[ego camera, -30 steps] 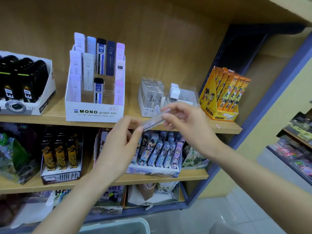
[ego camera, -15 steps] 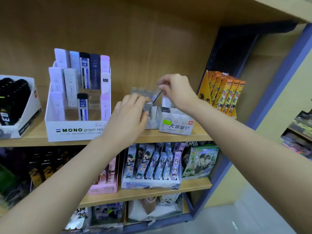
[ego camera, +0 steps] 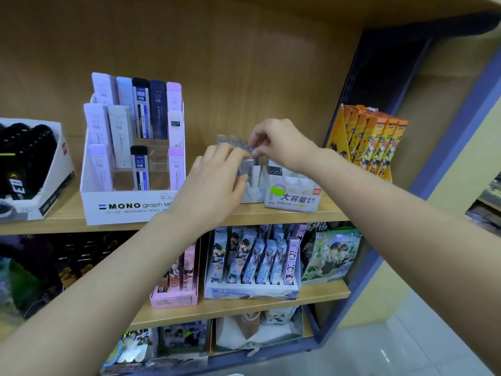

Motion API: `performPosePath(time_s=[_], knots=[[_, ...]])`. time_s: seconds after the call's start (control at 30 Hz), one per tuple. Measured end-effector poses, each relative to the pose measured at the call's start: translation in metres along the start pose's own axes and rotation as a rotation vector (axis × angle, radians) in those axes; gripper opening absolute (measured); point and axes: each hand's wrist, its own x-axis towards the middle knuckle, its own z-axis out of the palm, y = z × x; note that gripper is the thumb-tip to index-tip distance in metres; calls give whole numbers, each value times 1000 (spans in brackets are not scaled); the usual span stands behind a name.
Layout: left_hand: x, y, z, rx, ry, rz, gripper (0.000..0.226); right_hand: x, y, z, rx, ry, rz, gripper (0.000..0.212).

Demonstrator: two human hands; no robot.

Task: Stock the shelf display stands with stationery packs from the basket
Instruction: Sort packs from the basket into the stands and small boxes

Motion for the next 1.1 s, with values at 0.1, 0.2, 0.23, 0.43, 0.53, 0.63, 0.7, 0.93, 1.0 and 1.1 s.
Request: performPosePath(time_s=[0.1, 0.2, 0.23, 0.43, 0.53, 0.63, 0.7, 0.93, 1.0, 1.1], knots=[[2, 0, -2, 13, -17, 7, 36, -2, 0, 8, -31, 85, -1, 16], [3, 1, -7, 52, -39, 22, 38, -10, -4, 11, -144, 147, -15, 17], [2, 3, -10, 68, -38, 28, 38, -13, -5, 11, -188, 170, -19, 17], [-31, 9, -38, 201, 54, 98, 27, -61, -14, 11, -357, 337, -108, 21], [-67, 4, -48, 276, 54, 124, 27, -92, -19, 18, -378, 355, -167, 20], [-110, -8, -47, 286, 25, 105, 27, -123, -23, 36, -373, 281, -207, 15], [-139, -22, -42, 279, -17, 76, 26, -142, -25, 55, -391, 245, -248, 17], [-231, -75, 5, 218, -240, -50, 25, -198, -24, 144, -379, 50, -309, 25], [-257, -89, 22, 201, -282, -95, 23, -214, -22, 176, -379, -21, -339, 21], [-296, -109, 47, 168, -325, -171, 22, -246, -18, 233, -335, -204, -344, 9]])
